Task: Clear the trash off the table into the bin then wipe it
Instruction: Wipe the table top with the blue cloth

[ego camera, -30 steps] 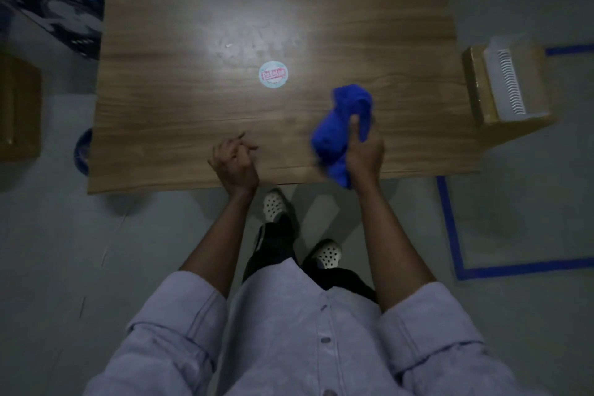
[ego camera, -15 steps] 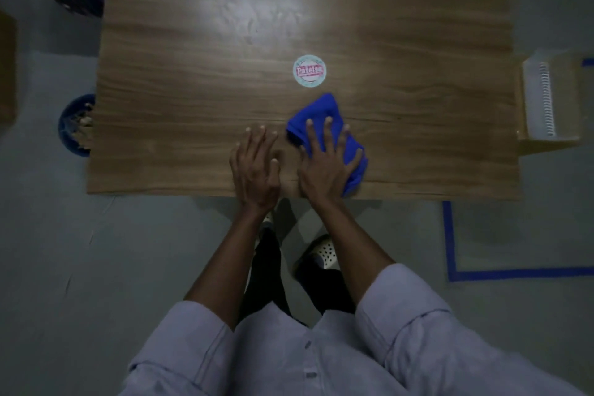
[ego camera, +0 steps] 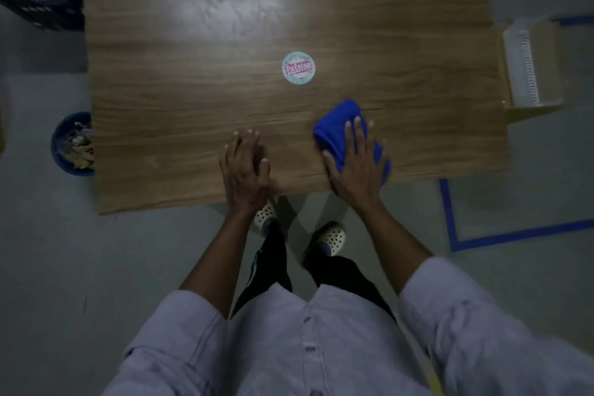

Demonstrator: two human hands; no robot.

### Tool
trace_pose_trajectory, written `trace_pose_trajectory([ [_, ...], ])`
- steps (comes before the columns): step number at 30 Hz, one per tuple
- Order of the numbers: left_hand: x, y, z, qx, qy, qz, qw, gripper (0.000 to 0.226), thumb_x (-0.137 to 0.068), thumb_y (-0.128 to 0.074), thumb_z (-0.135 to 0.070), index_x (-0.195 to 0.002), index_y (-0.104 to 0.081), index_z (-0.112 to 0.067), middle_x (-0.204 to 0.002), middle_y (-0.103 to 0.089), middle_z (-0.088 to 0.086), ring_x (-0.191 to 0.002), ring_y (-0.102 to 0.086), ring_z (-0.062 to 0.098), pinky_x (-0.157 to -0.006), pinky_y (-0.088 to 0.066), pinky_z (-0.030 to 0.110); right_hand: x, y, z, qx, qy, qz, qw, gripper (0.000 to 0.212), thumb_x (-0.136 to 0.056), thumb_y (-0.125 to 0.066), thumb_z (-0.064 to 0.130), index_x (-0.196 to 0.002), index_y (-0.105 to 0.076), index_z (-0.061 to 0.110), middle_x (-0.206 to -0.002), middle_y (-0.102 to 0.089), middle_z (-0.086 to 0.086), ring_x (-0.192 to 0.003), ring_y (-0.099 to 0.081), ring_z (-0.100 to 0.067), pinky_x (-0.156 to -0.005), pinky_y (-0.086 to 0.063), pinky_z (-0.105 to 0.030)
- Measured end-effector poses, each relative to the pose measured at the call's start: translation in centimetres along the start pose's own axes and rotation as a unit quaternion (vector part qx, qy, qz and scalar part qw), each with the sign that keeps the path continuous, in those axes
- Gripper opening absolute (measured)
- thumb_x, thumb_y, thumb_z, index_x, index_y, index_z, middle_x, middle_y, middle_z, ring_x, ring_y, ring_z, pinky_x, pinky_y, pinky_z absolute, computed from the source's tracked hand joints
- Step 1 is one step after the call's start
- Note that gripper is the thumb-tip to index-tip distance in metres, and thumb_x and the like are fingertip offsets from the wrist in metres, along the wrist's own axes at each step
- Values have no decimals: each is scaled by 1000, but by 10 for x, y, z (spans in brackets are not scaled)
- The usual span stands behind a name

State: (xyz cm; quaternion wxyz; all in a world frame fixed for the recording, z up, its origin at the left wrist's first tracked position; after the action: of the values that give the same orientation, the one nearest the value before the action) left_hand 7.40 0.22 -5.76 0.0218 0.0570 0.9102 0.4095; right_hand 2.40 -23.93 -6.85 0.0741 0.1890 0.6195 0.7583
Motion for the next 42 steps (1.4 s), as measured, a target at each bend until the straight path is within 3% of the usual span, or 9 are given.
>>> trace_pose_trajectory([
  [2,-13,-3,3,-26,-16,15,999,61,-88,-51,-31,-146,-52,-13,-158,-43,8,-151,-29,27,-121,-20,47,-37,1,9,-3,9,-14,1000,78,-102,-33,61,-164,-16,16,-173,-5,1,-159,0,-26,-126,-2,-54],
  [6,-46,-4,14,-81,-22,16,996,63,-89,-49,-37,-149,-47,-15,-165,-28,9,-154,-19,30,-122,-16,48,-73,-8,59,-23,32,-31,999,77,-94,-43,47,-163,-21,19,-172,-11,-3,-158,-8,-33,-127,-11,-54],
  [12,-75,-4,15,-67,-28,18,997,65,-92,-42,-39,-150,-46,-10,-163,-32,12,-153,-23,31,-121,-21,53,-53,-26,130,-59,91,-21,994,68,-101,-36,53,-163,-20,33,-172,-10,-3,-158,-8,-34,-128,-9,-51],
  [16,-76,-11,3,-99,-78,46,991,60,-98,-40,-38,-150,-46,-9,-164,-31,14,-153,-22,32,-123,-18,50,-26,-27,106,-71,122,-9,990,70,-95,-45,48,-161,-25,38,-172,-14,2,-158,-9,-30,-127,-13,-50],
  [25,-155,-12,8,-174,-69,27,982,66,-98,-35,-44,-157,-34,-13,-168,-19,9,-156,-11,28,-126,-5,45,-153,3,57,-74,-8,-70,995,65,-98,-46,54,-159,-31,37,-170,-22,3,-157,-16,-34,-126,-14,-50],
  [33,-172,-12,26,16,8,0,1000,67,-101,-34,-46,-154,-36,-6,-162,-35,13,-154,-22,29,-126,-2,38,-152,-10,167,-223,126,51,965,65,-89,-53,37,-152,-47,23,-161,-40,-7,-153,-28,-33,-125,-14,-47],
  [36,-176,5,19,76,13,-28,997,61,-99,-39,-45,-149,-48,-12,-154,-48,9,-151,-28,30,-123,-17,48,-134,7,167,-327,80,121,934,60,-95,-48,56,-143,-60,20,-141,-62,-12,-133,-53,-34,-109,-38,-41],
  [38,-178,9,8,65,-40,-10,997,56,-97,-43,-43,-141,-59,-11,-148,-55,8,-148,-33,32,-121,-22,51,-125,32,145,-321,56,64,943,52,-94,-54,52,-137,-64,24,-123,-72,-12,-112,-65,-37,-91,-49,-41],
  [42,-184,-9,-14,-1,-136,41,990,46,-99,-43,-35,-133,-66,-15,-147,-56,9,-147,-36,34,-119,-25,55,-128,66,94,-258,8,-107,960,54,-87,-72,18,-139,-63,20,-129,-70,-12,-110,-67,-36,-89,-42,-33],
])
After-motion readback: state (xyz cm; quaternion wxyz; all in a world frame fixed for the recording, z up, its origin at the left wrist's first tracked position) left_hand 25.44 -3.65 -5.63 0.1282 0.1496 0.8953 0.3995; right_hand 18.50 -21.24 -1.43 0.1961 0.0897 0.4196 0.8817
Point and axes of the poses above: each hand's wrist, its own x-axis away from the middle knuckle, its own y-axis out of the back of the hand, z = x × y, the point moved 4 cm from there along -x, towards the middle knuckle
